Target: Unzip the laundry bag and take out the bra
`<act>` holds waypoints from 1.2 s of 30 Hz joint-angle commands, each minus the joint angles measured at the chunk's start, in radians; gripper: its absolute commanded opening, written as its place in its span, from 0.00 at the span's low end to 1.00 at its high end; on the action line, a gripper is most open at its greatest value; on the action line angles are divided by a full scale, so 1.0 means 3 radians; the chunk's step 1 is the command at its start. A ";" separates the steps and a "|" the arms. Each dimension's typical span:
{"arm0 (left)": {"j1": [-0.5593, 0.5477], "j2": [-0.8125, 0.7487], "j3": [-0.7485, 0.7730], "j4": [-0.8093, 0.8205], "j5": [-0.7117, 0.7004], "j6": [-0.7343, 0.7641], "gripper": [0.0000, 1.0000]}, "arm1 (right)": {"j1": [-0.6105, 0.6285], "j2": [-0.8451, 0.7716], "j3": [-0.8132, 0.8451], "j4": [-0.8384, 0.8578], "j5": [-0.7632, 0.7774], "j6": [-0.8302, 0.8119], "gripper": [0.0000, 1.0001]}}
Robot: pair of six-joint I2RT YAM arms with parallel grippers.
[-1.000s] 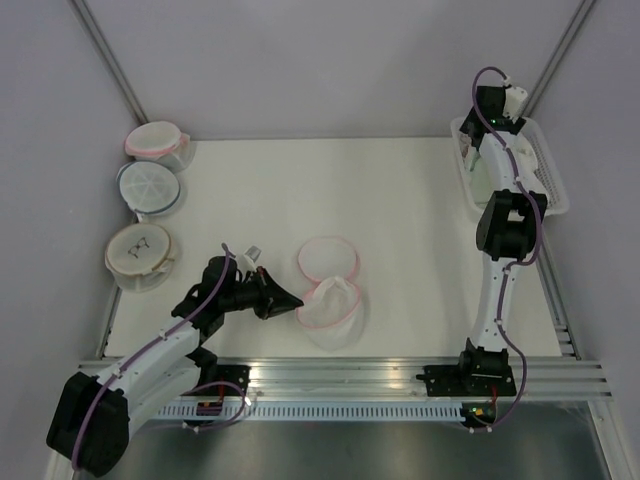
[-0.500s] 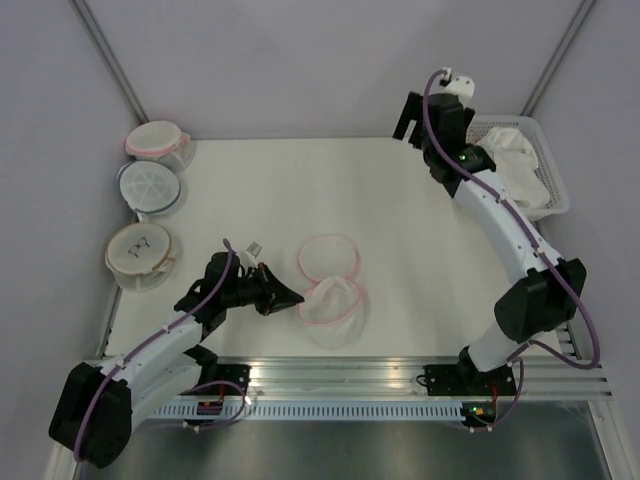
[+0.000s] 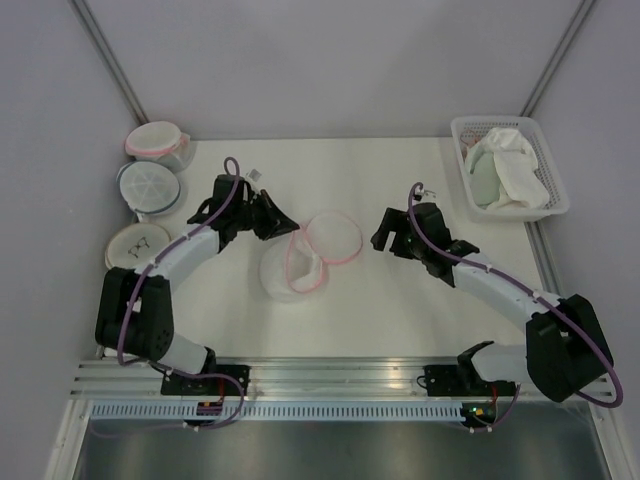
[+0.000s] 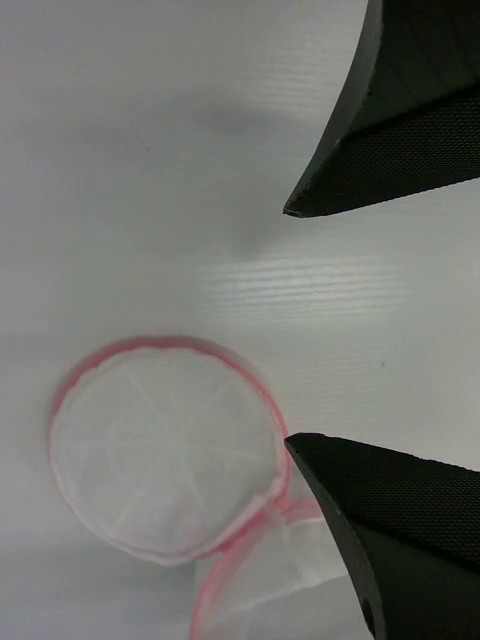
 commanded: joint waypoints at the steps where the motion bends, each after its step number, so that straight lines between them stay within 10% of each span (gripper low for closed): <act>1: 0.0102 0.0485 0.0342 -0.0198 0.0290 0.0386 0.02 | 0.0016 -0.0181 -0.0284 0.0900 -0.0678 0.0464 0.92; 25: 0.0163 0.0283 -0.0143 0.0257 0.0670 0.0161 0.02 | 0.0241 0.1322 -0.0357 0.2016 -0.0361 0.1396 0.71; 28: 0.0194 0.0267 -0.0169 0.0278 0.0716 0.0166 0.02 | 0.0252 0.1409 -0.0213 0.2026 -0.0336 0.1370 0.60; 33: 0.0270 0.0262 -0.0179 0.0278 0.0751 0.0171 0.02 | 0.0272 0.1359 -0.0090 0.1858 -0.0183 0.1186 0.00; 36: 0.0311 0.0308 -0.0164 0.0298 0.0782 0.0171 0.02 | 0.0292 0.1073 -0.0126 0.1659 0.0016 0.0946 0.00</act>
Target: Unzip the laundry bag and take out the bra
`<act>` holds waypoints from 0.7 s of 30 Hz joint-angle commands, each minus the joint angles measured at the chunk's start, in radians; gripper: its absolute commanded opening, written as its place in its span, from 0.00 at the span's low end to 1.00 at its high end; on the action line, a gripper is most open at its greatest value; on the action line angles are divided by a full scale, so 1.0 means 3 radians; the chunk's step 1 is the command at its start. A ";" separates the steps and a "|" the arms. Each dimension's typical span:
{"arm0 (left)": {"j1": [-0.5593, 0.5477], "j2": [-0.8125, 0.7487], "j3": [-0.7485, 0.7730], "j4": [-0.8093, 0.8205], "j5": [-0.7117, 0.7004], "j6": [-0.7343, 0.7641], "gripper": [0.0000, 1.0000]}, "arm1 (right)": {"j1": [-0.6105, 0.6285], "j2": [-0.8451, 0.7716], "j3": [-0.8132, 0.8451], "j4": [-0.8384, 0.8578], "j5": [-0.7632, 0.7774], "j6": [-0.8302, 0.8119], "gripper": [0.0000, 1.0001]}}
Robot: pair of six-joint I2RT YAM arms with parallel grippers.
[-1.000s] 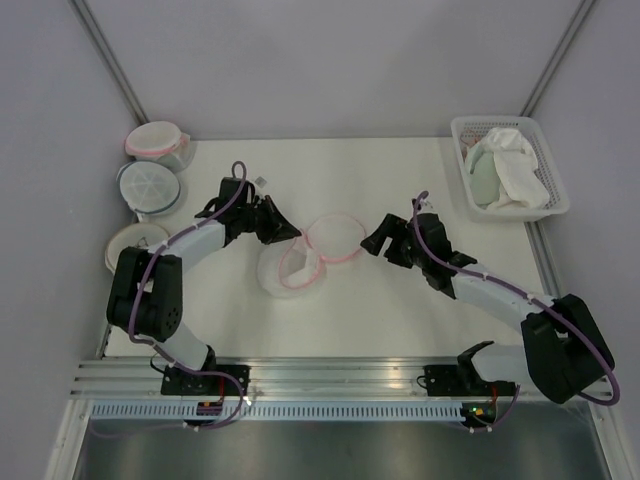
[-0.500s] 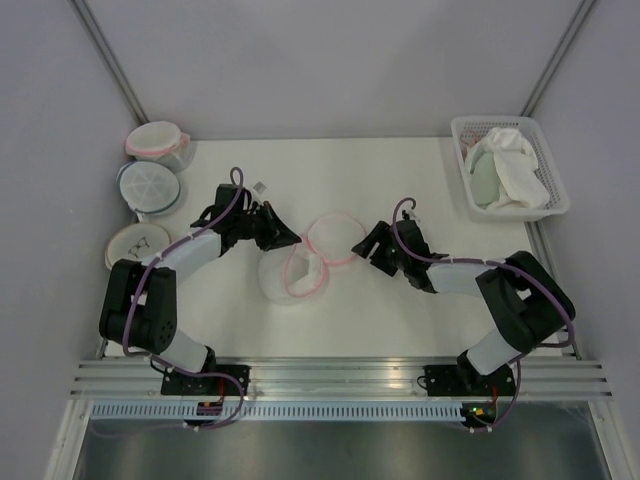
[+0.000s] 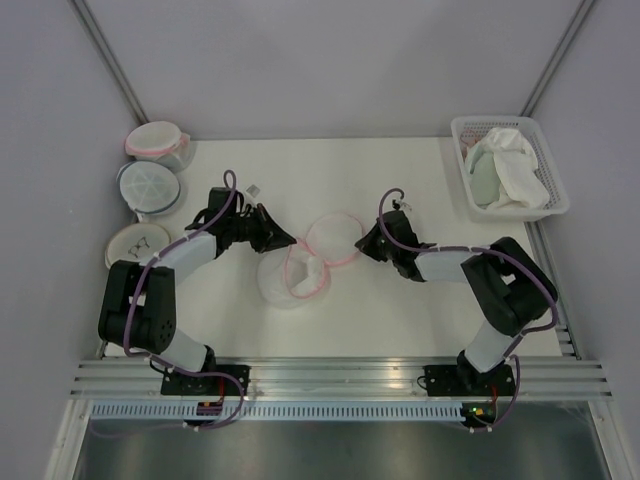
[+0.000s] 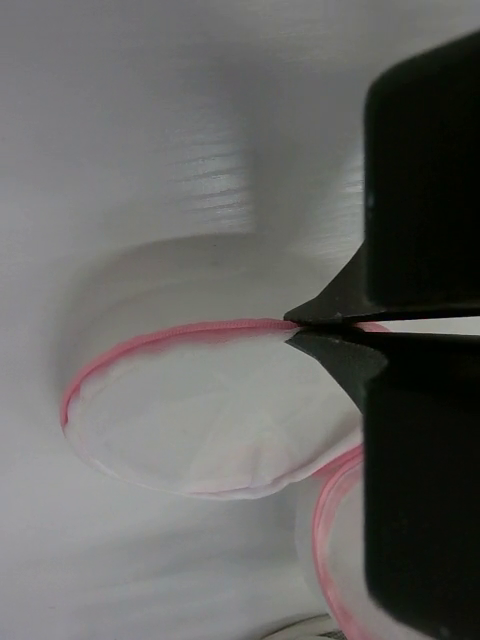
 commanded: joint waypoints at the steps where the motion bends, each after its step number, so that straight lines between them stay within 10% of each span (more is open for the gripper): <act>1: 0.0080 -0.0034 0.0019 0.0160 0.0148 0.0025 0.02 | 0.0051 -0.0450 0.0089 -0.0220 0.0343 -0.0359 0.00; 6: 0.0269 0.0170 0.0035 0.0593 0.0648 -0.0230 0.08 | 0.0367 -0.0963 0.0329 -0.1083 0.0921 -0.1151 0.00; 9: 0.0295 0.0166 -0.0032 0.1032 0.0787 -0.0608 0.54 | 0.0551 -0.1112 0.0589 -0.1712 0.1360 -0.1504 0.00; 12: 0.0300 0.0059 -0.0057 0.1299 0.0843 -0.0818 0.67 | 0.0761 -0.1076 0.0937 -0.2321 0.1938 -0.1770 0.01; 21: 0.0463 -0.0641 -0.0256 0.1117 0.0603 -0.1018 0.70 | 0.1252 -0.0801 0.1561 -0.3242 0.3482 -0.2149 0.00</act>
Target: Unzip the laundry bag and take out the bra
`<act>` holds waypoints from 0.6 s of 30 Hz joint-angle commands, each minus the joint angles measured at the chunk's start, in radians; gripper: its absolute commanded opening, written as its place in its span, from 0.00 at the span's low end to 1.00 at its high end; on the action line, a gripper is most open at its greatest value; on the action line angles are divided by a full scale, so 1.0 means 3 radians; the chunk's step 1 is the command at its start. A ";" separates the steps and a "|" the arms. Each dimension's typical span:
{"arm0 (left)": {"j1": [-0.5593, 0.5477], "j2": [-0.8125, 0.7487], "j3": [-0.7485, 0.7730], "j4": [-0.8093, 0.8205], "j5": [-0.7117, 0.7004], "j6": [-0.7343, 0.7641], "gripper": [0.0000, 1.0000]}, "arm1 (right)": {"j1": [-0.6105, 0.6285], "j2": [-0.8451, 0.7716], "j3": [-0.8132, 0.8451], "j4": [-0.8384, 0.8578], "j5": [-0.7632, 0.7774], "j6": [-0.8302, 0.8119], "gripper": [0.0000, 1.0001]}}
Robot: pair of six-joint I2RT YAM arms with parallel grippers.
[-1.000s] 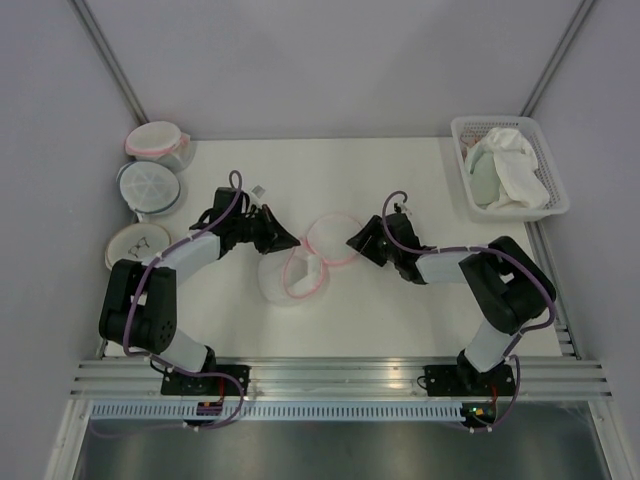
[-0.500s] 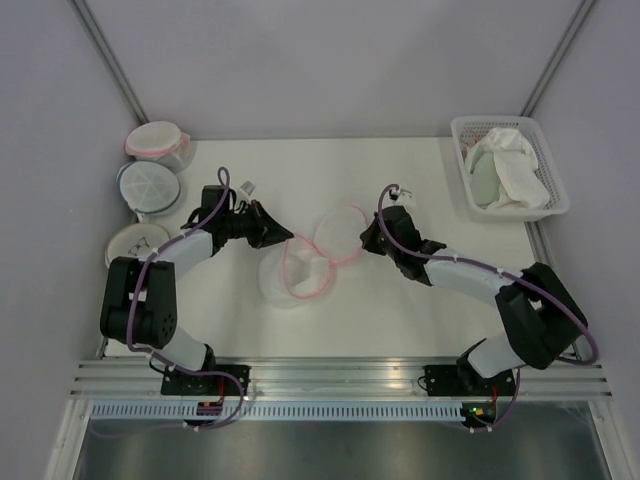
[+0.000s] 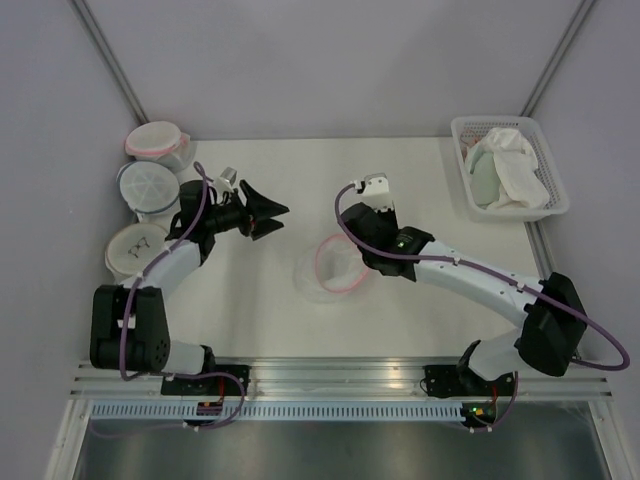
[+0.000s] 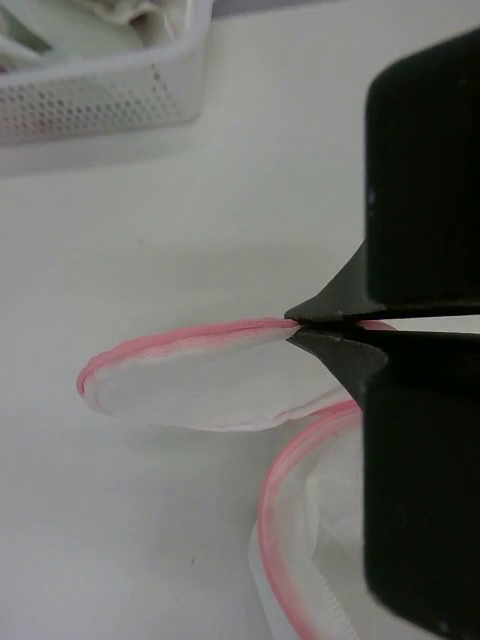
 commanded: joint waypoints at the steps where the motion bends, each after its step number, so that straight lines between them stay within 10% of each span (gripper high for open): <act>1: 0.0087 -0.0510 -0.0128 -0.0021 -0.0063 -0.0143 0.70 | 0.0197 0.0201 0.0316 -0.0561 0.1006 -0.0327 0.00; 18: 0.0256 -0.1918 -0.0512 -0.1111 -0.0227 0.0164 0.72 | 0.1787 0.1607 0.1028 -0.1394 0.2163 -0.0671 0.01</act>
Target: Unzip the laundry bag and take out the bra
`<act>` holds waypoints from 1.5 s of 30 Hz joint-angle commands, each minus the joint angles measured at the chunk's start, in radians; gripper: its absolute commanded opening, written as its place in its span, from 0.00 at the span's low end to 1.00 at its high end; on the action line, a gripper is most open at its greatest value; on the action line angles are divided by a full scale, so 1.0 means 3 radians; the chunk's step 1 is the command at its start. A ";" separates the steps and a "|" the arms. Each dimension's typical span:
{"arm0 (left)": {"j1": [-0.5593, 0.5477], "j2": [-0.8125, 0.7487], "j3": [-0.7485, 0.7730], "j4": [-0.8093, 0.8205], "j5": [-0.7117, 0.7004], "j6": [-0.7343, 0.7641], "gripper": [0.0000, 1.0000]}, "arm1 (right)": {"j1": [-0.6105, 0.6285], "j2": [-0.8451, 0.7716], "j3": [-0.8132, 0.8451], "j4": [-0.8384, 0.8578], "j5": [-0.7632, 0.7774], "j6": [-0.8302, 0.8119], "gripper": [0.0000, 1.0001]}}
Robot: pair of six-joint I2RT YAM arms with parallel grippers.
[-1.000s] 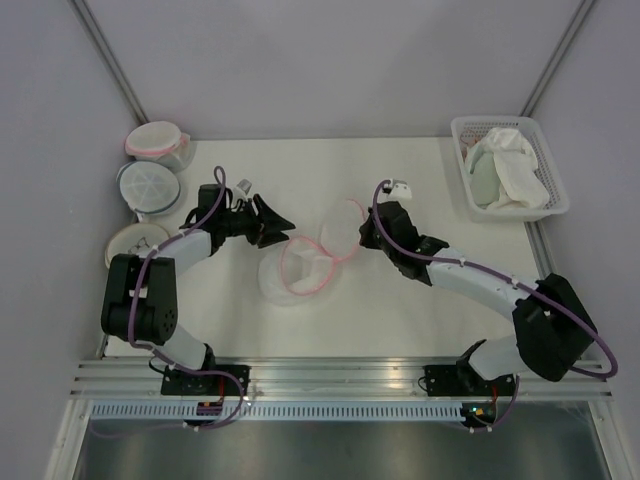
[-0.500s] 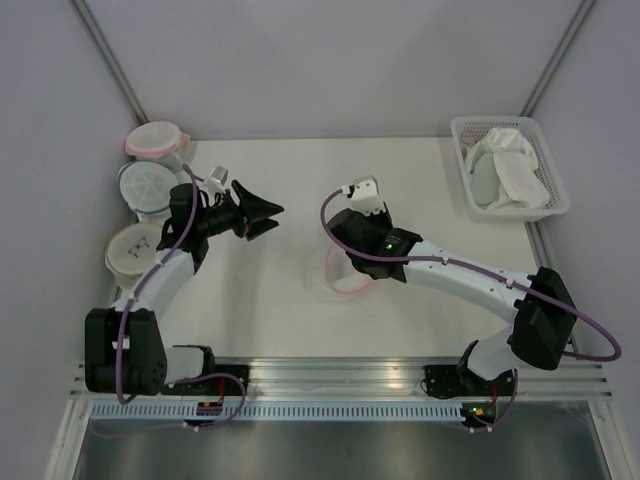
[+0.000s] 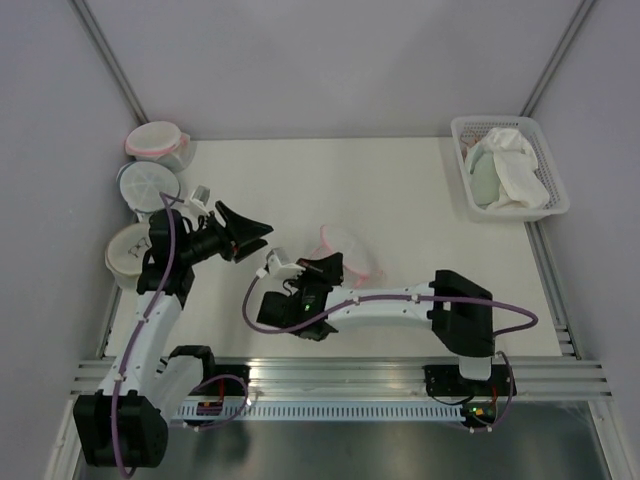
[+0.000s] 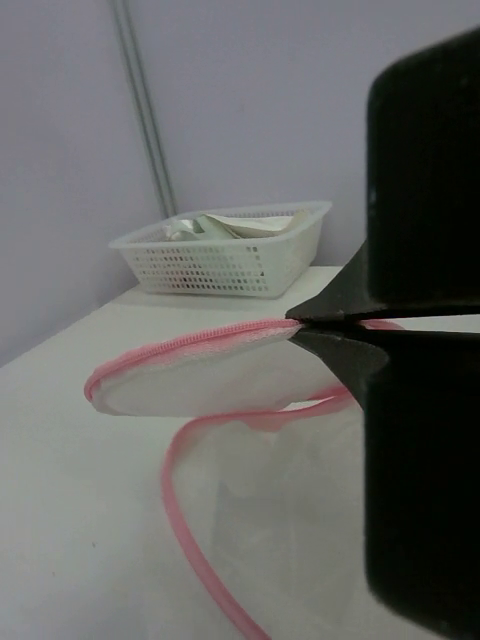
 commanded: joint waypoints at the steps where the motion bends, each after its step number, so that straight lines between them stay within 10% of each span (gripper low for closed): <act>1: 0.0017 -0.0161 -0.0020 -0.0245 -0.0020 0.0130 0.72 | 0.0267 0.0159 0.0079 -0.0354 0.0134 0.0006 0.00; 3: 0.0130 -0.0212 0.0000 -0.0327 -0.0015 0.0161 0.72 | 0.0446 0.0139 0.0033 -0.0303 -0.0101 0.0022 0.10; 6: 0.0155 -0.0238 0.0062 -0.0409 -0.0005 0.0197 0.72 | 0.0599 -0.0025 0.0008 -0.0303 -0.0403 0.0149 0.86; 8: 0.0175 -0.0263 0.0108 -0.0465 -0.0010 0.0222 0.72 | 0.0676 -0.0294 -0.0084 -0.0191 -0.0658 0.0206 0.98; 16: 0.0201 -0.0299 0.0159 -0.0542 -0.0025 0.0233 0.72 | 0.0371 -0.1308 -0.0401 0.0127 -0.1528 0.0853 0.98; 31: 0.0201 -0.0764 0.0118 -0.1217 -0.0383 0.0606 0.72 | -0.0602 -0.0900 -0.0422 0.0913 -0.2903 0.1908 0.98; 45: 0.0201 -0.1352 -0.0281 -0.1417 -0.0133 0.0877 0.74 | -0.0602 -0.1461 -0.0897 0.1016 -0.2577 0.1914 0.98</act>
